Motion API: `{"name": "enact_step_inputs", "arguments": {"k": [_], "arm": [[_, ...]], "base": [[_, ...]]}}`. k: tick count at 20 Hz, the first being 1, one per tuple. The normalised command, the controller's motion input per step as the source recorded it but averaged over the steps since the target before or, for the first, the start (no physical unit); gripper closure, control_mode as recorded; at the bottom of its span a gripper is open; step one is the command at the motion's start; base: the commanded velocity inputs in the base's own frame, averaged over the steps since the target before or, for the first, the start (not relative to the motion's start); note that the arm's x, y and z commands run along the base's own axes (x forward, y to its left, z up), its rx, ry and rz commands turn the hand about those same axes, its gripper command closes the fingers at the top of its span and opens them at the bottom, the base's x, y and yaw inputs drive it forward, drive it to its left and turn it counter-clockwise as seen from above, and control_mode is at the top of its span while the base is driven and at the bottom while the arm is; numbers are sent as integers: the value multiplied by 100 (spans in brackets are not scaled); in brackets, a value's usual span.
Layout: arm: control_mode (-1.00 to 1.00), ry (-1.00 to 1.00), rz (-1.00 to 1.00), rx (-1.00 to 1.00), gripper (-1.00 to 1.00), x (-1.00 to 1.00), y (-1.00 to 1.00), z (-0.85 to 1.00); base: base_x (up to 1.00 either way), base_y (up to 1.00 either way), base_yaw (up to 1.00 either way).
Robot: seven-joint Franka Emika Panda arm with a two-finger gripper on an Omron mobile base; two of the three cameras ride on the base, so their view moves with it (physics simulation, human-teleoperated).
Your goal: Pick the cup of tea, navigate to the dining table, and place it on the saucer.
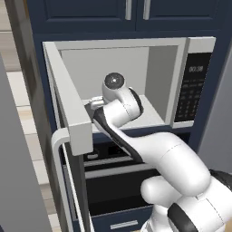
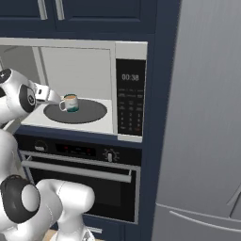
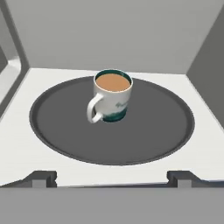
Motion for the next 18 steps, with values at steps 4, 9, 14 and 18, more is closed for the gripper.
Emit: {"name": "enact_step_inputs", "arguments": {"k": [4,9,14,18], "arm": [[-100,0,-4,0,-100,25,17,-8],[-100,0,-6,0,-100,28,5,-8],[-100,0,-5,0,-100,38,0,-2],[-100,0,-3,0,-100,46,0,-10]], "base": [[0,0,0],[0,0,0],[0,0,0],[0,0,0]]}}
